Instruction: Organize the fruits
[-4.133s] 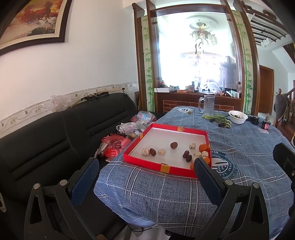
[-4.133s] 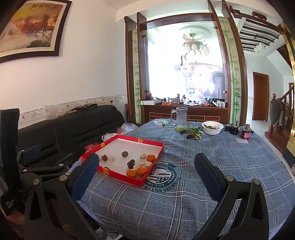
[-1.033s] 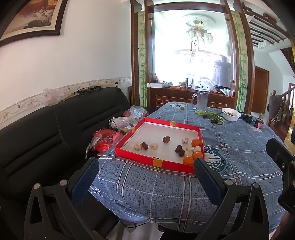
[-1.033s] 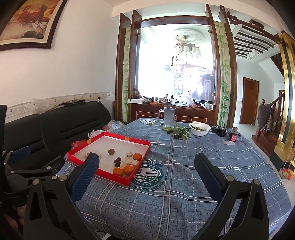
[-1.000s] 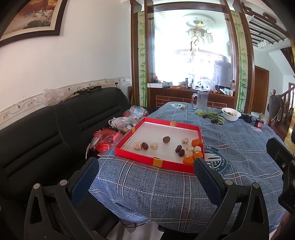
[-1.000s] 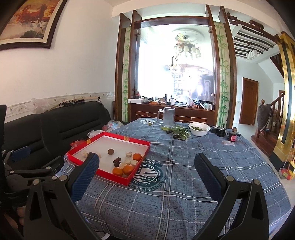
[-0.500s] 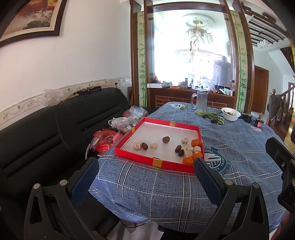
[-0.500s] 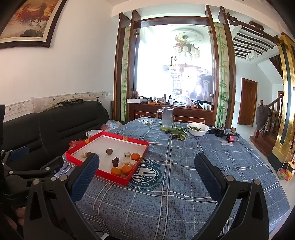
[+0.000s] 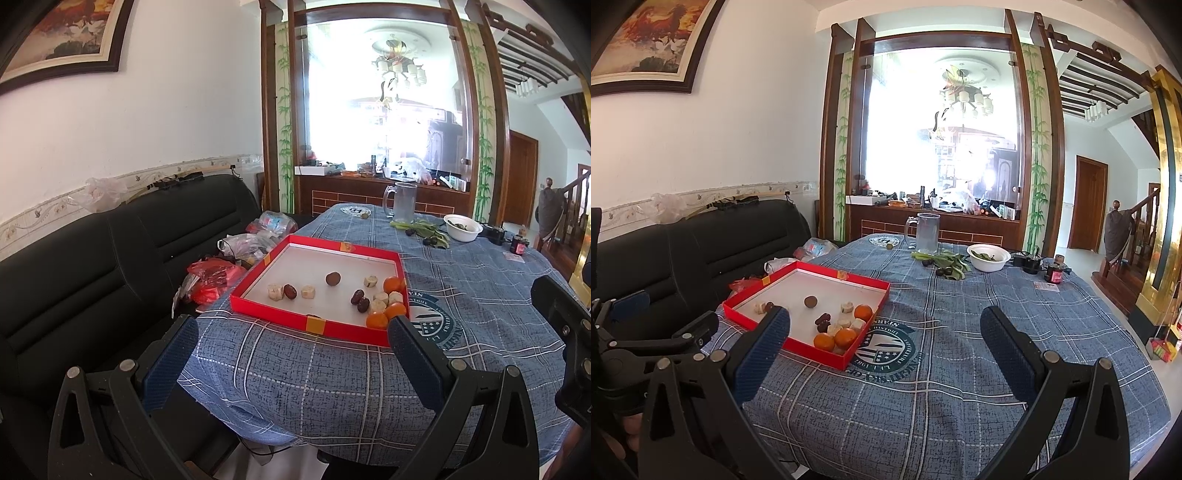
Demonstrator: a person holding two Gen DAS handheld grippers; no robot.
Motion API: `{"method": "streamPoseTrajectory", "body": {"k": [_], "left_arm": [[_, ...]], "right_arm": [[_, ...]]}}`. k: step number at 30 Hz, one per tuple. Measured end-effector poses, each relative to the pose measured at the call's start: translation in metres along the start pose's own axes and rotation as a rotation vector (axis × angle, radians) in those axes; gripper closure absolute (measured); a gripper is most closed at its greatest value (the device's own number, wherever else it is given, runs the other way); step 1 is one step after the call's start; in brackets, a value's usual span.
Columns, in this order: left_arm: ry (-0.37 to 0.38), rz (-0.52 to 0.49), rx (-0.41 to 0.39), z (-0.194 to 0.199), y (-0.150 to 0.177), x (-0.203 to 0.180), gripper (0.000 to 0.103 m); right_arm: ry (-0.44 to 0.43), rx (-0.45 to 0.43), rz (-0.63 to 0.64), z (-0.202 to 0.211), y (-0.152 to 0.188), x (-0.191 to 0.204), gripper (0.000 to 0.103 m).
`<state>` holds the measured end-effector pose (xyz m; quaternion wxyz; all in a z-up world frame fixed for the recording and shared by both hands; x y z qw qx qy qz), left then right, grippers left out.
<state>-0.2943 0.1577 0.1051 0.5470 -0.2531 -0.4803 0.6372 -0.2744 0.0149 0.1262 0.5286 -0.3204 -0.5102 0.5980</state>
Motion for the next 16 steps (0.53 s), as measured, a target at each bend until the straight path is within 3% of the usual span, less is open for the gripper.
{"method": "streamPoseTrajectory", "body": {"k": [12,16], "left_arm": [[0.008,0.005,-0.001,-0.001,-0.0013,0.0012,0.0],[0.027,-0.006,-0.038,0.0019,-0.009,-0.0049,0.0]], "right_arm": [[-0.002,0.001,0.0,-0.0004,0.0,0.0004,0.0],[-0.01,0.009,0.003,-0.0033,0.0002,-0.0005,0.0]]}}
Point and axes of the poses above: each gripper's, at about its wrist camera, not at the fingertips, and z roughly against the way its jaws point, x to its left, y to its underside, the point moved 3 cm from there along -z, roughly the way its jaws point, and after that the axes turned 11 degrees about -z, right-handed, at the moved point
